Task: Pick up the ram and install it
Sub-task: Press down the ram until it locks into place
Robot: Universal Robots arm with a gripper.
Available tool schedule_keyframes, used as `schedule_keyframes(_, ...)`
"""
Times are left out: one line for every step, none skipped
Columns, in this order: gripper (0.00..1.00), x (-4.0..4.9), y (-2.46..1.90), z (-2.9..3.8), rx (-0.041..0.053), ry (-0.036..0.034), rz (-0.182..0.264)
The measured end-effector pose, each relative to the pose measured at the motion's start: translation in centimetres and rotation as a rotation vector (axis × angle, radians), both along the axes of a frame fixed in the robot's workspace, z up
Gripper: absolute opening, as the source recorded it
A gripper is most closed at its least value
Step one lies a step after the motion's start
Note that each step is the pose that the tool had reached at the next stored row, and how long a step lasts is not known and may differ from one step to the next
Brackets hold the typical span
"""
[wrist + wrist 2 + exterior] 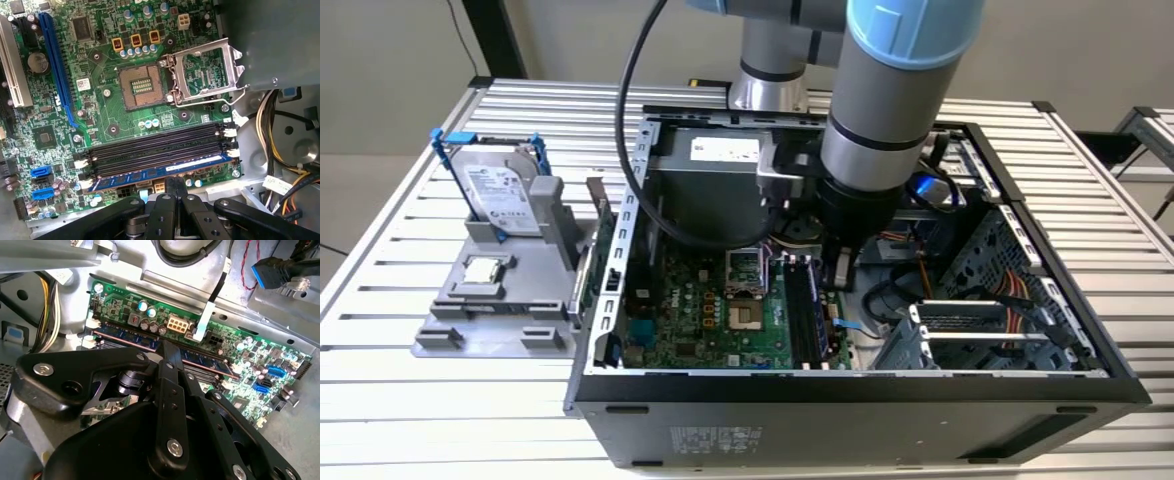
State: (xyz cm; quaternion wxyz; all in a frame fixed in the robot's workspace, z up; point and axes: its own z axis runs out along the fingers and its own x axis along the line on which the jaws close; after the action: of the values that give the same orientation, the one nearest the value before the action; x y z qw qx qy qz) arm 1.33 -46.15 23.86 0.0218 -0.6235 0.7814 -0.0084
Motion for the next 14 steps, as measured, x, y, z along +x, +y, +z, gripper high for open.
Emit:
schedule_keyframes(0.0, 0.0, 0.0, -0.04, -0.0001, 0.0, 0.007)
schedule_keyframes(0.0, -0.01, -0.01, -0.09, -0.0002, 0.0, 0.015)
schedule_keyframes(0.0, -0.01, -0.01, -0.1, -0.0003, 0.0001, 0.02)
schedule_keyframes(0.0, -0.01, 0.0, -0.13, -0.0002, 0.0001, 0.025)
schedule_keyframes(0.0, -0.02, 0.0, -0.17, 0.0, 0.0, 0.03)
schedule_keyframes(0.0, -0.04, 0.0, -0.21, 0.0001, 0.0, 0.035)
schedule_keyframes(0.0, -0.07, 0.0, -0.26, 0.0001, 0.0, 0.041)
schedule_keyframes(0.0, -0.09, 0.0, -0.32, 0.0001, 0.0, 0.046)
schedule_keyframes(0.0, -0.12, 0.0, -0.37, -0.0001, 0.0, 0.053)
schedule_keyframes(0.0, -0.14, 0.0, -0.43, -0.0001, 0.0, 0.061)
schedule_keyframes(0.0, -0.16, 0.0, -0.48, -0.0001, 0.0, 0.07)
schedule_keyframes(0.0, -0.17, 0.0, -0.53, 0.0, 0.0, 0.078)
schedule_keyframes(0.0, -0.18, 0.0, -0.58, -0.0001, 0.0, 0.086)
schedule_keyframes(0.0, -0.19, 0.0, -0.62, -0.0001, 0.0001, 0.093)
